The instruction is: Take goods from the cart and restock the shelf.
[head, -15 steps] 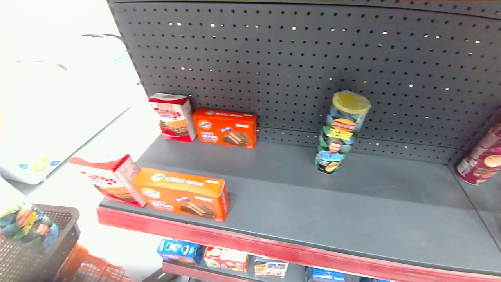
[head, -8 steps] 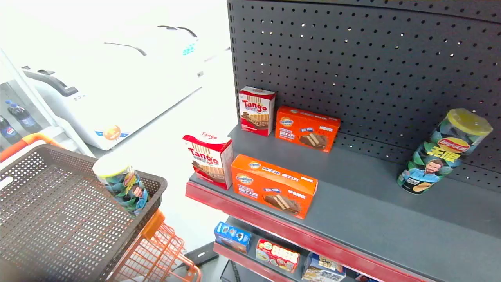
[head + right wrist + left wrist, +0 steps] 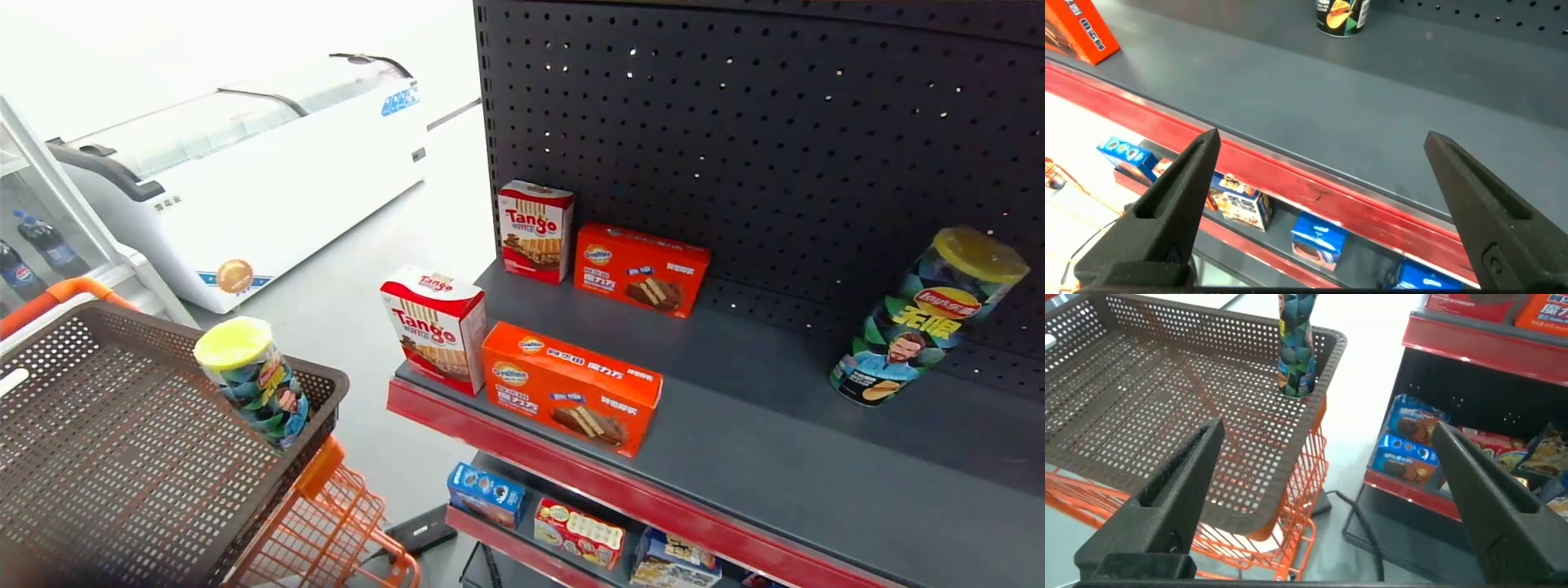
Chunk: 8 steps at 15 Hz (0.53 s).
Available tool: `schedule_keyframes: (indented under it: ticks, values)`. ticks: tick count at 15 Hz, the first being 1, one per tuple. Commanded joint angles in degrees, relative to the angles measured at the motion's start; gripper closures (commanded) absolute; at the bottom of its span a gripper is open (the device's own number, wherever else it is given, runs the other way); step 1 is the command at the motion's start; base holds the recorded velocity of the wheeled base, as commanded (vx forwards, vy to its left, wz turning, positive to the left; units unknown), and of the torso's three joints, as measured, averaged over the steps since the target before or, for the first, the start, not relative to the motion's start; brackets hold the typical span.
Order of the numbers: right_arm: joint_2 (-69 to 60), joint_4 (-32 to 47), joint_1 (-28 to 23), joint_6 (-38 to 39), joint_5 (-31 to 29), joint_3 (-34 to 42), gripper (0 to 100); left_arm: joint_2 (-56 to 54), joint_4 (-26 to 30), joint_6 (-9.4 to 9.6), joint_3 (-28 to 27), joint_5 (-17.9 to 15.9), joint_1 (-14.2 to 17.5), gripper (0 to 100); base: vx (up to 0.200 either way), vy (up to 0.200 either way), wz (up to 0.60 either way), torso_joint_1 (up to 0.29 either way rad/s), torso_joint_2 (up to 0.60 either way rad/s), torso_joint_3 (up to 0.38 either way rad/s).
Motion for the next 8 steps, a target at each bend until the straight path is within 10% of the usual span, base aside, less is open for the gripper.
schedule_keyframes:
  ticks: [1, 5, 8]
  values:
    - [0.0, 0.0, 0.0, 0.0, 0.0, 0.0, 0, 0.1, 0.0, 0.01, 0.0, 0.0, 0.0, 0, 0.0, 0.0, 0.0, 0.0, 0.0, 0.0]
    - [0.0, 0.0, 0.1, 0.0, 0.0, 0.0, 0, 6.5, 2.5, 4.32, -11.3, -0.1, 0.0, 0, 0.0, 0.0, 0.0, 0.0, 0.0, 0.0]
    - [0.0, 0.0, 0.1, 0.0, -0.1, 0.0, 0, 12.8, 4.2, 3.61, -13.2, -0.1, -1.5, 0, 0.0, 0.0, 0.0, 0.0, 0.0, 0.0]
